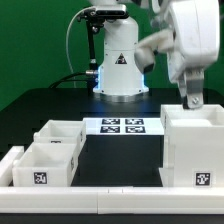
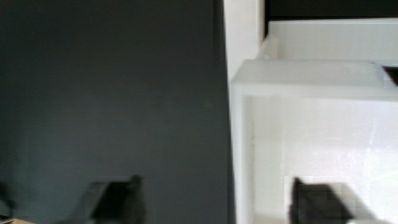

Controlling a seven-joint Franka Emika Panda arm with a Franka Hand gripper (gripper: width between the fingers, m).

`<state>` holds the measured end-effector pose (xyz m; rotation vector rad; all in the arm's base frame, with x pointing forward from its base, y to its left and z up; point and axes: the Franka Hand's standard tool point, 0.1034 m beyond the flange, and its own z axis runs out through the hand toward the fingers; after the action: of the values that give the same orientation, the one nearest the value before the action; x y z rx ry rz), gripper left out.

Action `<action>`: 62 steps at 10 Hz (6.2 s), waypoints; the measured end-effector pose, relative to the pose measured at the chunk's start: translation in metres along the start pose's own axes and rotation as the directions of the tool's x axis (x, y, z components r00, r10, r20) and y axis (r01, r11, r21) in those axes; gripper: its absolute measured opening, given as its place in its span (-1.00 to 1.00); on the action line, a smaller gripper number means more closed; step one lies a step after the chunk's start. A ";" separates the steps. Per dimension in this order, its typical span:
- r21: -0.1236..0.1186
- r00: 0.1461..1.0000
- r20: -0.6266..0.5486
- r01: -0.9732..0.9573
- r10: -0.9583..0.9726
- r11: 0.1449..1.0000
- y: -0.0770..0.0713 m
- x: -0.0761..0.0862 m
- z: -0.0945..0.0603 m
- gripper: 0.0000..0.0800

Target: Assemble drawer

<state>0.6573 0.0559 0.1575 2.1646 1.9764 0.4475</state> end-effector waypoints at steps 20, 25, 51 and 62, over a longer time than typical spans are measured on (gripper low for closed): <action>0.318 0.986 0.165 -0.020 -0.035 0.948 -0.077 -0.142 0.038 0.62; 0.329 0.986 0.166 -0.020 -0.037 0.944 -0.083 -0.162 0.043 0.62; 0.330 0.993 0.112 0.002 -0.041 0.944 -0.132 -0.241 0.052 0.62; 0.335 0.993 0.109 0.002 -0.041 0.942 -0.130 -0.241 0.060 0.62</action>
Offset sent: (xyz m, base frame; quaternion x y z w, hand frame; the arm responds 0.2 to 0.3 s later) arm 0.0000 0.0000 0.0000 0.0000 0.0000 0.0000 1.0000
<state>0.5381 -0.1652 0.0340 2.2939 2.1377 -0.0232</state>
